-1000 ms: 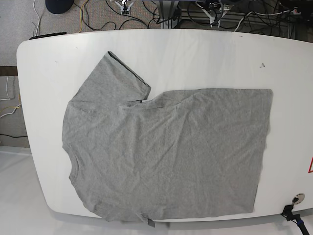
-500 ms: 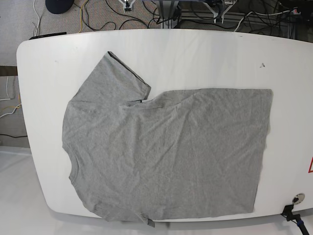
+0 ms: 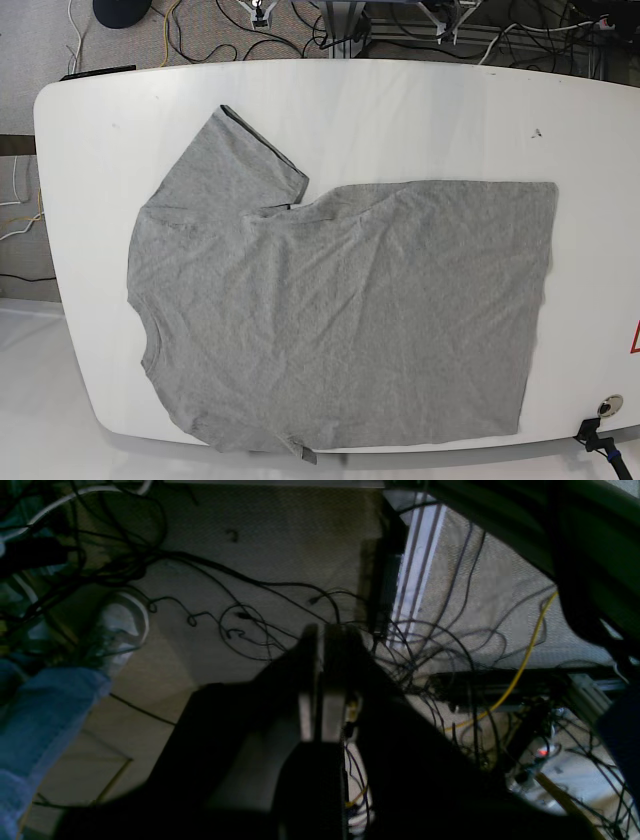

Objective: Fold the T-shirt properly

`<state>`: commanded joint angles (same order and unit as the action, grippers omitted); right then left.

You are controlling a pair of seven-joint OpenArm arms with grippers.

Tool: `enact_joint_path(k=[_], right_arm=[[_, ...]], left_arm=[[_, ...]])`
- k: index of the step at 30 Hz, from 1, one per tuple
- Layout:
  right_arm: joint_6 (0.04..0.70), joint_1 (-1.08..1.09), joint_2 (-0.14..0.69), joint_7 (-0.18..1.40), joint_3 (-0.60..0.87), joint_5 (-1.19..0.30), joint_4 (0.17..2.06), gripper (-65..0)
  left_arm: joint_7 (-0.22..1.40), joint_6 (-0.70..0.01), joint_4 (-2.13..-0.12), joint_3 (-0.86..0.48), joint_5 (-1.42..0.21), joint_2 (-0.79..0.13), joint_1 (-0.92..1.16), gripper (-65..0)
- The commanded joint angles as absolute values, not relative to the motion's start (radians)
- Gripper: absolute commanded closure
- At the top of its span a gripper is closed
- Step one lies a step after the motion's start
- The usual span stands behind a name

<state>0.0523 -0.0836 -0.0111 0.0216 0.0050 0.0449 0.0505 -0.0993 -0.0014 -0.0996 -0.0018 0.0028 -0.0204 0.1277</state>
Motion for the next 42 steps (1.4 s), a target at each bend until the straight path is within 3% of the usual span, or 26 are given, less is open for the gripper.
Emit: enact_joint_path(k=[12, 20, 30, 31, 42], right_arm=[[0.066, -0.149, 0.034, 0.004, 0.008, 0.038, 0.138, -2.3], [0.092, -0.375, 0.138, -0.013, 0.004, 0.013, 0.423, -1.7], [0.097, -0.778, 0.236, 0.006, 0.003, -0.127, 1.092, -0.4], [0.086, -0.645, 0.199, -0.009, 0.006, -0.068, 0.843, 0.0], [0.072, -0.904, 0.271, 0.075, 0.017, -0.091, 1.341, 0.0]], left_arm=[[-0.048, -0.012, -0.164, -0.004, 0.005, -0.033, 0.19, 0.0], [0.022, -0.095, -0.525, 0.002, -0.028, -0.085, 0.395, 0.0], [0.106, -0.118, -1.233, -0.017, -0.138, -0.147, 0.736, 0.0], [0.073, -0.118, -1.164, -0.004, -0.142, -0.146, 0.702, 0.0], [0.141, -0.14, -1.505, -0.092, -0.164, -0.162, 0.881, 0.0]])
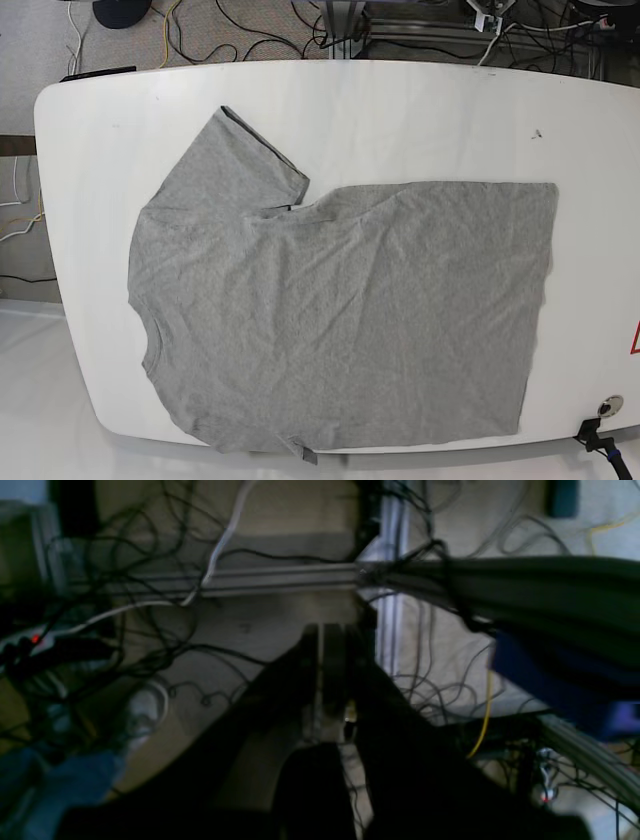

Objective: Fold the T-shirt properly

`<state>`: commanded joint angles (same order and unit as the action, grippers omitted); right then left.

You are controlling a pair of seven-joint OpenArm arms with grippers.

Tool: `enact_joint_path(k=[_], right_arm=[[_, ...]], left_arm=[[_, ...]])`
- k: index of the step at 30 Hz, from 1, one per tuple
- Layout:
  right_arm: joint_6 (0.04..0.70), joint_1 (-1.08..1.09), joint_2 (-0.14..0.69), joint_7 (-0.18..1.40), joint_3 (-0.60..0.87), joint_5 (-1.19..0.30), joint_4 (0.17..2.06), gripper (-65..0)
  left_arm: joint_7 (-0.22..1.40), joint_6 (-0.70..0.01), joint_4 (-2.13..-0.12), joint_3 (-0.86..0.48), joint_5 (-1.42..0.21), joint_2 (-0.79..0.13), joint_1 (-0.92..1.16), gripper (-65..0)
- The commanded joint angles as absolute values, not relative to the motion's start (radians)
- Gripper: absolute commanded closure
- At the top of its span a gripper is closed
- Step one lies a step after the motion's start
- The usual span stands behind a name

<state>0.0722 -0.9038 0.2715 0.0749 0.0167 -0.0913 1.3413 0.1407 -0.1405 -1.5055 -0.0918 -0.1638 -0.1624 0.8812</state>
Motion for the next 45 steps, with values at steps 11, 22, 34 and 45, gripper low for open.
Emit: enact_joint_path(k=[11, 22, 34, 45], right_arm=[[0.005, -1.099, 0.29, 0.219, 0.039, -0.093, 1.826, 0.0], [-0.028, -1.144, 0.276, 0.318, 0.305, -0.087, 2.142, 0.0], [-0.001, -1.058, 0.267, 0.444, 0.419, -0.054, 2.205, 0.0], [-0.039, -1.041, 0.259, 0.417, 0.416, -0.03, 2.231, 0.0]], left_arm=[[0.259, -0.156, -1.912, -0.204, -0.193, -0.195, 0.961, 0.0], [0.32, -0.152, -2.114, -0.223, -0.174, -0.228, 0.933, 0.0], [0.313, -0.157, -2.111, -0.273, -0.103, -0.242, 0.889, 0.0], [0.302, -0.149, -2.105, -0.281, -0.096, -0.249, 0.87, 0.0]])
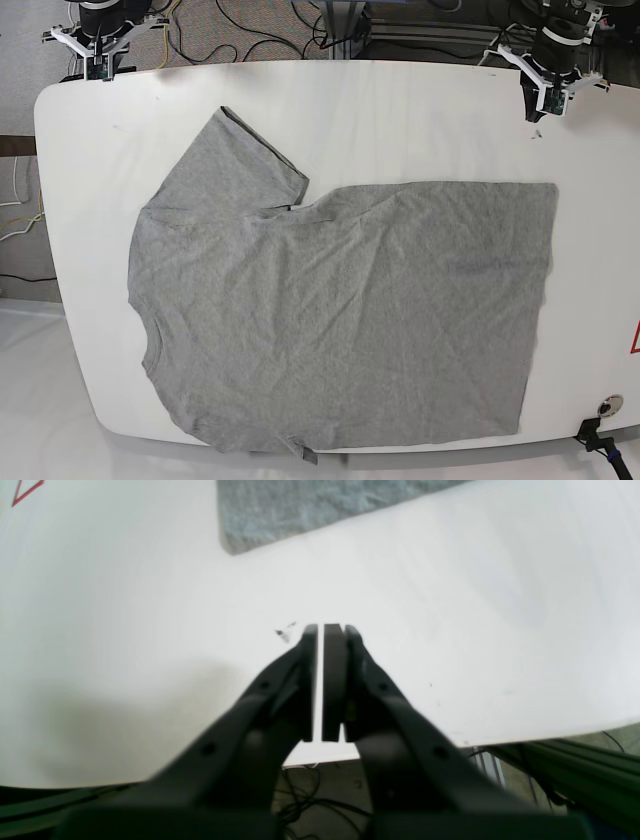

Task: Fold the T-shirt properly
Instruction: 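Lower both grippers toward the two hem corners of the grey T-shirt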

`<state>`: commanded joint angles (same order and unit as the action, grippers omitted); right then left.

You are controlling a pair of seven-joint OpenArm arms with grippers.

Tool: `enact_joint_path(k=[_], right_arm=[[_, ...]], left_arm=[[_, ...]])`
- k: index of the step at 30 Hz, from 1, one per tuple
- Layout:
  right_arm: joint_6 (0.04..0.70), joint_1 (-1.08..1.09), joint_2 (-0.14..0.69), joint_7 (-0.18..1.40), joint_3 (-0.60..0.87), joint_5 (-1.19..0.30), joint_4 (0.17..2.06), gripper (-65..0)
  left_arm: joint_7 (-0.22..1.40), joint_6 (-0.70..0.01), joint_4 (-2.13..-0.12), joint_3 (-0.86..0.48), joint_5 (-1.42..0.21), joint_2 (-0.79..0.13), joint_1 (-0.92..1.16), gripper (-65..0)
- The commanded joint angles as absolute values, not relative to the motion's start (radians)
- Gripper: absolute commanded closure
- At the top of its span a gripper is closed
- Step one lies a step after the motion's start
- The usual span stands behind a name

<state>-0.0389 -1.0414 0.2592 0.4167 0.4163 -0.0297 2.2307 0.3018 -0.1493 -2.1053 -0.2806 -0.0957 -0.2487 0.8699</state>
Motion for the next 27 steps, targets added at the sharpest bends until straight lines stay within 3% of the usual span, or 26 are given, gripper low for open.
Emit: enact_joint_path(k=[11, 15, 18, 22, 24, 27], right_arm=[[-0.095, -0.98, 0.229, 0.39, 0.41, 0.025, 2.239, 0.0], [-0.088, -0.899, 0.23, 0.416, 0.385, 0.051, 2.238, 0.0], [-0.053, -0.836, 0.233, 0.443, 0.375, 0.029, 2.236, 0.0], [0.078, -0.746, 0.235, 0.495, 0.37, -0.063, 2.233, 0.0], [0.108, -0.709, 0.237, 0.507, 0.363, -0.101, 2.231, 0.0], [0.1, -0.66, 0.239, 0.51, 0.355, -0.144, 2.221, 0.0]], left_arm=[[0.306, -0.153, -2.103, -0.222, -0.095, -0.259, 0.752, 0.0], [0.351, -0.195, -2.1, -0.219, -0.093, -0.259, 0.694, 0.0], [0.387, -0.229, -2.095, -0.213, -0.092, -0.268, 0.656, 0.0], [0.447, -0.26, -2.07, -0.207, -0.098, -0.279, 0.618, 0.0], [0.437, -0.276, -2.052, -0.204, -0.101, -0.287, 0.603, -9.2], [0.412, -0.297, -2.028, -0.2, -0.122, -0.295, 0.586, -20.6]])
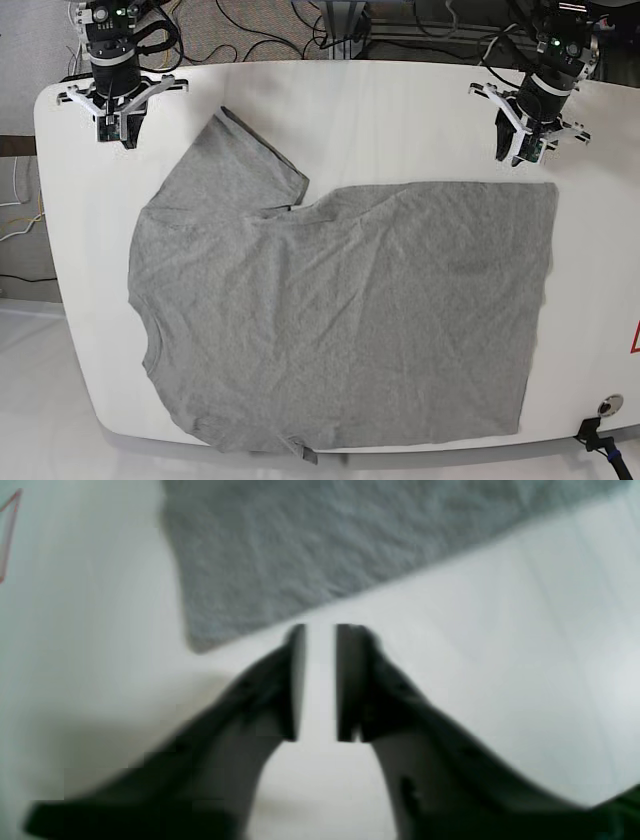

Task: Fold the T-shirt properly
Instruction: 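Lower both grippers toward the two hem corners of the grey T-shirt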

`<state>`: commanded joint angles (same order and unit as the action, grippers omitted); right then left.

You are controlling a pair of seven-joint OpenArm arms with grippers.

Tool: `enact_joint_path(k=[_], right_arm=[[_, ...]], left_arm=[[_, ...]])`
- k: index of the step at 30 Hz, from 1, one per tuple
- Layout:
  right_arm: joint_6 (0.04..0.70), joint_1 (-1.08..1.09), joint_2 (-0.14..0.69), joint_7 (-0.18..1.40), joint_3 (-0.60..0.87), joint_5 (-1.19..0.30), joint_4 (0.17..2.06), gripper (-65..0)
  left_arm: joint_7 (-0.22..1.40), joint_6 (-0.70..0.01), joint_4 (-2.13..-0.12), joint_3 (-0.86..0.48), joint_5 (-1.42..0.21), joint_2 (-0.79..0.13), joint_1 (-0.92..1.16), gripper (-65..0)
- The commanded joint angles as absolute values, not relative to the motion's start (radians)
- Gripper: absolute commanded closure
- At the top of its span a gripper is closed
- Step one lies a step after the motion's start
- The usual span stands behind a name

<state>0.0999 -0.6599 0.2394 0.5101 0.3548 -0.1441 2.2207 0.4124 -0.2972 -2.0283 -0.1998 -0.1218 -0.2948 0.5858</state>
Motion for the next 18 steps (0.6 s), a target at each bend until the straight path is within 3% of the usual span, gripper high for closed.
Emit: enact_joint_path(k=[8, 16, 18], right_arm=[[0.089, -0.617, 0.248, 0.499, 0.333, -0.251, 2.16, -24.6], [0.088, -0.603, 0.249, 0.5, 0.323, -0.27, 2.121, -26.7], [0.1, -0.604, 0.242, 0.502, 0.328, -0.269, 2.113, -26.9]], left_arm=[[0.47, -0.331, -1.986, -0.202, -0.314, -0.334, 0.521, -28.0], [0.507, -0.294, -1.899, -0.195, -0.41, -0.347, 0.449, -25.9], [0.506, -0.313, -1.904, -0.189, -0.396, -0.345, 0.456, -28.5]])
